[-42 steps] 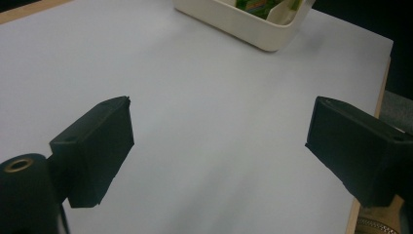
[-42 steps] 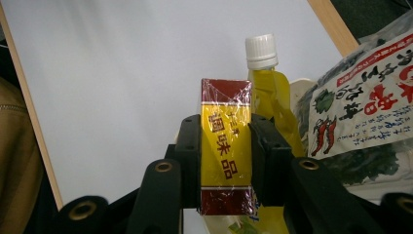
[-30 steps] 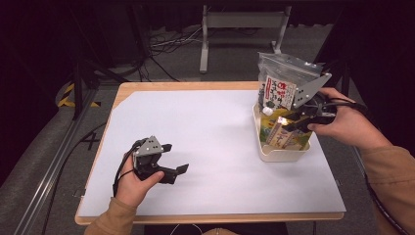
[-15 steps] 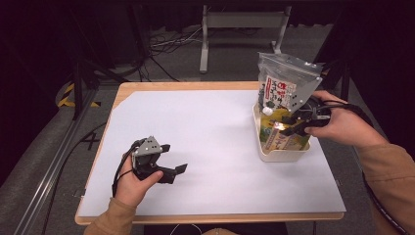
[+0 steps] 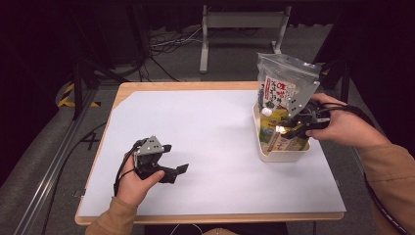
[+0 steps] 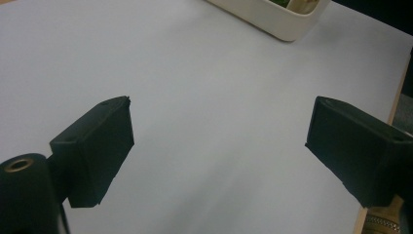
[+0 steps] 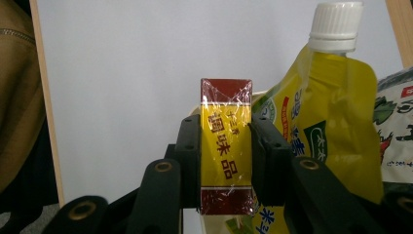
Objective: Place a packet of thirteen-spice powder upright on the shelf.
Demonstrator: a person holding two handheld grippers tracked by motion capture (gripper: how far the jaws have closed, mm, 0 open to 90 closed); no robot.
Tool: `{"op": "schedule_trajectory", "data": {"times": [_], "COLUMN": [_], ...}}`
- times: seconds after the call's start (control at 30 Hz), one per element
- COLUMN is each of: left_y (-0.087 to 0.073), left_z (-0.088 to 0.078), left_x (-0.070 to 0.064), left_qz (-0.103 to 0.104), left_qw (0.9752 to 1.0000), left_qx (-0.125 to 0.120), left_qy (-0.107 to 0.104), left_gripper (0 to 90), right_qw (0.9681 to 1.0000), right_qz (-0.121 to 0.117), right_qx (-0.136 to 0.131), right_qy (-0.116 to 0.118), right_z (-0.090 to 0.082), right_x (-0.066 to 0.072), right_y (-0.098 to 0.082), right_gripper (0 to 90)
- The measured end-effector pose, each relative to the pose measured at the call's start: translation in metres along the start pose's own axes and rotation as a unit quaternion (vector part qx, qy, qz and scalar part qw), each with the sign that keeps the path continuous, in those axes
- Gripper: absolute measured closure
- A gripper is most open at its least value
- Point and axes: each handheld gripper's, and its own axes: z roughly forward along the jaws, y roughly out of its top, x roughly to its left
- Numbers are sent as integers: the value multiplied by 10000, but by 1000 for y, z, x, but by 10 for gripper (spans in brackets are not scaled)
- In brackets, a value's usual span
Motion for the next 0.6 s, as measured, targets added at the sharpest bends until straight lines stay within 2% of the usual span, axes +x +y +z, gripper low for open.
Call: {"op": "schedule_trajectory", "data": {"times": [0.27, 0.4, 0.47, 0.6], "left_y": [0, -1, -1, 0], "left_z": [1, 1, 1, 1], "left_x": [1, 1, 1, 1], "left_qz": [-16, -23, -22, -7], "left_qw": [10000, 10000, 10000, 10000], "left_qx": [-3, 10, 10, 3], "left_qy": [-12, -9, -10, -3], "left_gripper": [104, 104, 104, 104], "right_qw": [9998, 9995, 9992, 9990], "right_qz": [-129, -228, -245, -235], "right_qx": [8, 94, 221, 344], "right_qy": [166, 199, 223, 139], "right_z": [-2, 1, 5, 13], "right_x": [-1, 0, 0, 1], "right_y": [-2, -2, -1, -1], "right_gripper": [691, 690, 690, 688]}}
